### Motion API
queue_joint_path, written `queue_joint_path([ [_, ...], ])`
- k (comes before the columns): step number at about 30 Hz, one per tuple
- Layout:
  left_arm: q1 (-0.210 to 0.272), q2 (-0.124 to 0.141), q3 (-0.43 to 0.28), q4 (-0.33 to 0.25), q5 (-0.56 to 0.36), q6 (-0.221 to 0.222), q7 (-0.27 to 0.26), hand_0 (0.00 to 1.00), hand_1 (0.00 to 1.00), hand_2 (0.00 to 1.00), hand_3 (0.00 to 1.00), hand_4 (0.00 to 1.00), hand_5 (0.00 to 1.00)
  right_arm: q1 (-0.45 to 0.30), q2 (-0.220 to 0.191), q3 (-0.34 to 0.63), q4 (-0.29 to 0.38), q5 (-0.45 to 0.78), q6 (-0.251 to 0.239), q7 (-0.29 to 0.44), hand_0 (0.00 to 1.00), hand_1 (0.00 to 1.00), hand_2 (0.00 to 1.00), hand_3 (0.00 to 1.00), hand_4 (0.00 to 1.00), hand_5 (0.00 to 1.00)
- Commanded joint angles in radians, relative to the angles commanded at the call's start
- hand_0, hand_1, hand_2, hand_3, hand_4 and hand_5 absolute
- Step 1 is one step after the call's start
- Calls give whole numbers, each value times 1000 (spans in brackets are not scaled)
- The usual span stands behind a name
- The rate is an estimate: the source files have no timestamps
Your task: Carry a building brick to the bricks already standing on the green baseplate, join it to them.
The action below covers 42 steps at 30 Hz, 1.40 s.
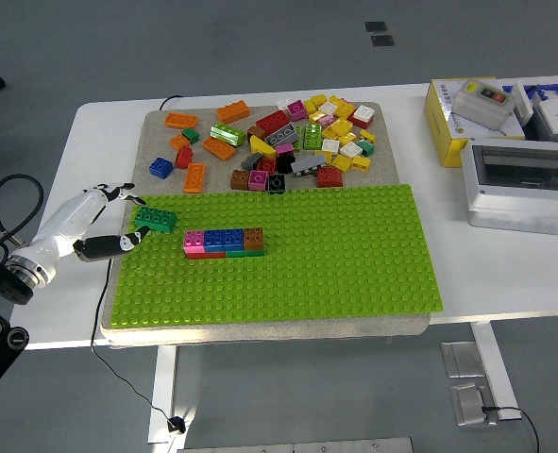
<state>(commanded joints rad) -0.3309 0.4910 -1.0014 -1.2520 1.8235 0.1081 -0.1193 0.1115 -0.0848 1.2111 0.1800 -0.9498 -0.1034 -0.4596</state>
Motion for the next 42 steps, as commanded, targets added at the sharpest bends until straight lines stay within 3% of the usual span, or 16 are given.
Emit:
queue_joint_path([
  [2, -36, 18, 38, 26, 13, -1, 3, 998, 941, 921, 674, 631, 278, 2, -4, 0, 0, 2, 1, 3, 701, 648, 578, 791, 624, 998],
  [3, -55, 26, 59, 40, 20, -3, 6, 998, 942, 934, 778, 642, 232, 3, -5, 0, 0, 3, 2, 5, 701, 647, 564, 787, 634, 998],
  [5, -101, 35, 109, 77, 38, -6, 16, 998, 942, 934, 778, 642, 232, 7, -10, 2, 0, 0, 5, 7, 701, 647, 564, 787, 634, 998],
  [8, -148, 30, 166, 123, 59, -8, 25, 998, 942, 934, 778, 642, 232, 14, -16, 2, 0, -2, 5, 13, 701, 647, 564, 787, 634, 998],
  [9, -158, 27, 180, 135, 67, -8, 28, 998, 956, 967, 829, 599, 145, 16, -19, 0, 0, 0, 4, 16, 701, 645, 538, 778, 641, 998],
  [10, -166, 23, 190, 146, 75, -8, 30, 998, 956, 967, 829, 599, 145, 19, -22, -3, 0, 5, 3, 21, 701, 645, 538, 778, 641, 998],
  [19, -230, -9, 249, 208, 129, -1, 43, 998, 963, 975, 838, 563, 106, 28, -38, -44, 0, 61, -7, 53, 701, 647, 530, 778, 643, 998],
  [29, -304, -33, 342, 263, 126, -8, 53, 998, 984, 991, 843, 539, 77, 37, -37, -51, 0, 59, 0, 48, 700, 639, 523, 779, 633, 998],
  [42, -325, -43, 360, 270, 94, -49, 83, 998, 998, 998, 852, 549, 78, 41, -38, -50, 0, 51, 9, 48, 700, 640, 522, 781, 624, 998],
])
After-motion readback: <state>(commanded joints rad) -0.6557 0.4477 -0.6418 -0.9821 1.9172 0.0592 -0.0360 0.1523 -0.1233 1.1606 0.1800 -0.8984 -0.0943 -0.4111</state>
